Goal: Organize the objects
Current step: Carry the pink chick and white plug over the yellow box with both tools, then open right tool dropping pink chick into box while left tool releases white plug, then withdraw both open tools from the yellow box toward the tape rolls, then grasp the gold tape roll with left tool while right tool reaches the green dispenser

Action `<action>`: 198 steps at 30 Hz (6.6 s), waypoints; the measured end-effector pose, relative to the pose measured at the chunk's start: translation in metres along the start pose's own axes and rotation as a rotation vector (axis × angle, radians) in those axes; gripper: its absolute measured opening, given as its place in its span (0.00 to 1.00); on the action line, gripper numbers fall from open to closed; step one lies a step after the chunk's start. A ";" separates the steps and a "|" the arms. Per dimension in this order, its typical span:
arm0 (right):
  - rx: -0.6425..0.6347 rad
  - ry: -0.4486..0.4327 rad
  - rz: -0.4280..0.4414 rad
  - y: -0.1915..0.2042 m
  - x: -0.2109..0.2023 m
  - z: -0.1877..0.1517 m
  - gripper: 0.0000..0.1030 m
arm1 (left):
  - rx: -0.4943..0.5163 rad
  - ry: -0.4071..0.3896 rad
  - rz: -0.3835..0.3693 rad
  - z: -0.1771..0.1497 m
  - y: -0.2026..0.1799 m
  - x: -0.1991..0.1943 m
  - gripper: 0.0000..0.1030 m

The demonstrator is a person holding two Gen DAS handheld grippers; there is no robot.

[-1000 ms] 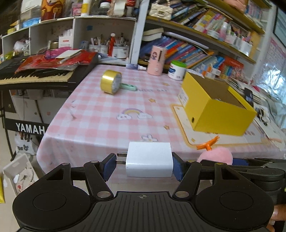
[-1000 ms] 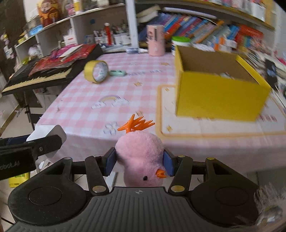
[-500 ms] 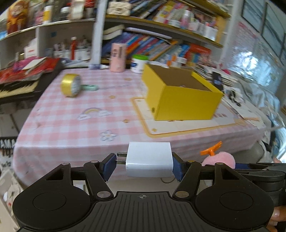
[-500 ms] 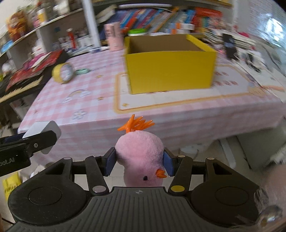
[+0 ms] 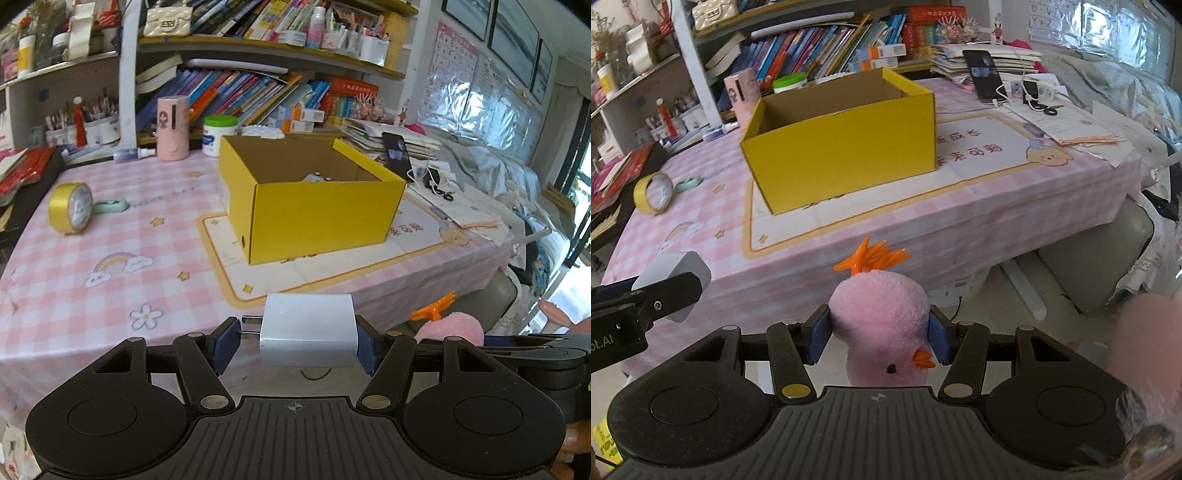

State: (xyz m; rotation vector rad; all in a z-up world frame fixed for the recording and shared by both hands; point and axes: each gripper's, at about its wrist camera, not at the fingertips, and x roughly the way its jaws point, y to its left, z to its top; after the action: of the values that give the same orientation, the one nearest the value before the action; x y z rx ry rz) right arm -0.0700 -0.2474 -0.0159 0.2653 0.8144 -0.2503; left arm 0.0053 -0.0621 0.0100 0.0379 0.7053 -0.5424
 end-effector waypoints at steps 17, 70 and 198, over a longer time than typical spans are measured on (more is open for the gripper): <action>0.006 -0.016 0.004 -0.011 0.038 0.054 0.50 | 0.046 -0.058 -0.032 0.049 -0.009 0.044 0.62; -0.404 0.033 0.320 0.015 0.234 0.297 0.62 | 0.146 -0.048 0.252 0.164 -0.048 0.204 0.81; -0.442 0.008 0.398 0.286 0.260 0.204 0.62 | -0.183 0.039 0.599 0.130 0.297 0.189 0.80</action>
State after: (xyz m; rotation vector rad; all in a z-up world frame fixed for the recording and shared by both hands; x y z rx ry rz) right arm 0.3316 -0.0762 -0.0360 0.0081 0.7860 0.3042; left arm 0.3468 0.0790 -0.0519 0.0853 0.7373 0.0974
